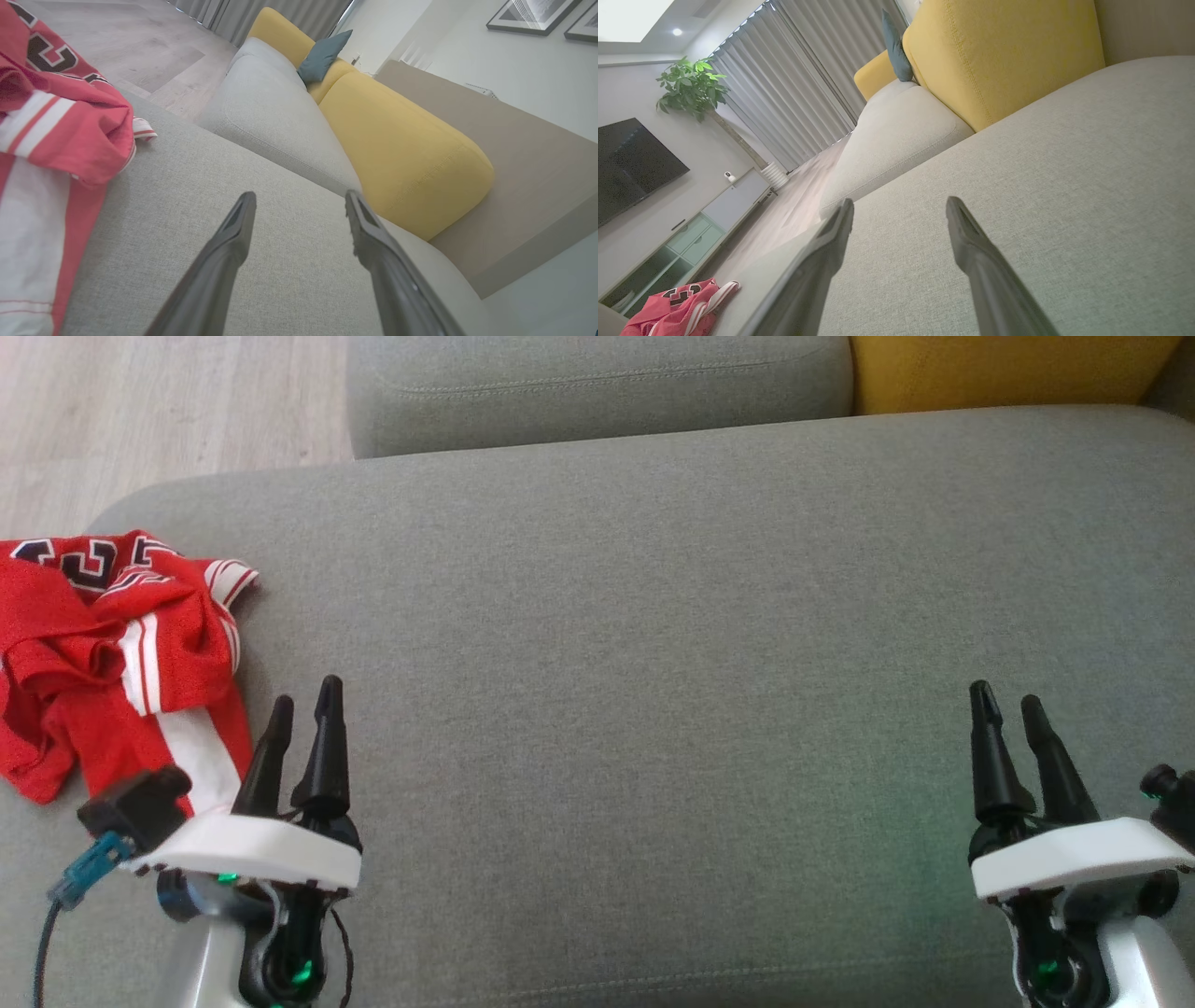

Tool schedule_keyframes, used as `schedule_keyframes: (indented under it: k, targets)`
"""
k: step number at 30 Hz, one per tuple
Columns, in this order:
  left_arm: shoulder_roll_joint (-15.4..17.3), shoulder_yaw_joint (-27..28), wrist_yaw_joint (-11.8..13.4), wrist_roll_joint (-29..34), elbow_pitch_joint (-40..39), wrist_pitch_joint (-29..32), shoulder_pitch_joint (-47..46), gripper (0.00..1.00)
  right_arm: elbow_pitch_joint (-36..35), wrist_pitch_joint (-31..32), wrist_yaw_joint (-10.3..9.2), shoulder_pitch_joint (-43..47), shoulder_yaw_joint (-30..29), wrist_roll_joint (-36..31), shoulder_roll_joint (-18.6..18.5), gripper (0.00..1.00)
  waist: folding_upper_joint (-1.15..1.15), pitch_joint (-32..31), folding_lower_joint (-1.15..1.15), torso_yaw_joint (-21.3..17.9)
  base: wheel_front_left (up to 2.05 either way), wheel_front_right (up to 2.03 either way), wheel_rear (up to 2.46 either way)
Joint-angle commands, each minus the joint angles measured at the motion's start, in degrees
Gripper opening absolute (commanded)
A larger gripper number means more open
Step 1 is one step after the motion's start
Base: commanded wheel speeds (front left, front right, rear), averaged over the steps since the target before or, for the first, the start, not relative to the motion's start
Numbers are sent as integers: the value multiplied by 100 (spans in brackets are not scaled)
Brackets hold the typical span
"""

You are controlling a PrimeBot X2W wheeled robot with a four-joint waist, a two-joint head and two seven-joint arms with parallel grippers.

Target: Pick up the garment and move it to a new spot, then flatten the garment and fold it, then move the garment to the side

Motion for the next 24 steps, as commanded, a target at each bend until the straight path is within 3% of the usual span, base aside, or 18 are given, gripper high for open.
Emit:
schedule_keyframes:
  k: [1, 24]
  targets:
    - [134, 101, 34, 199, -247, -70, -202, 100, -251, -80, -3, -232, 112, -197, -84, 100, 0, -2, 0, -6, 0, 0, 0]
    - [259, -54, 209, 1802, -313, -445, -74, 100, -312, -326, -3, -131, 221, -1712, 0, 100, 0, 0, 0, -69, 0, 0, 0]
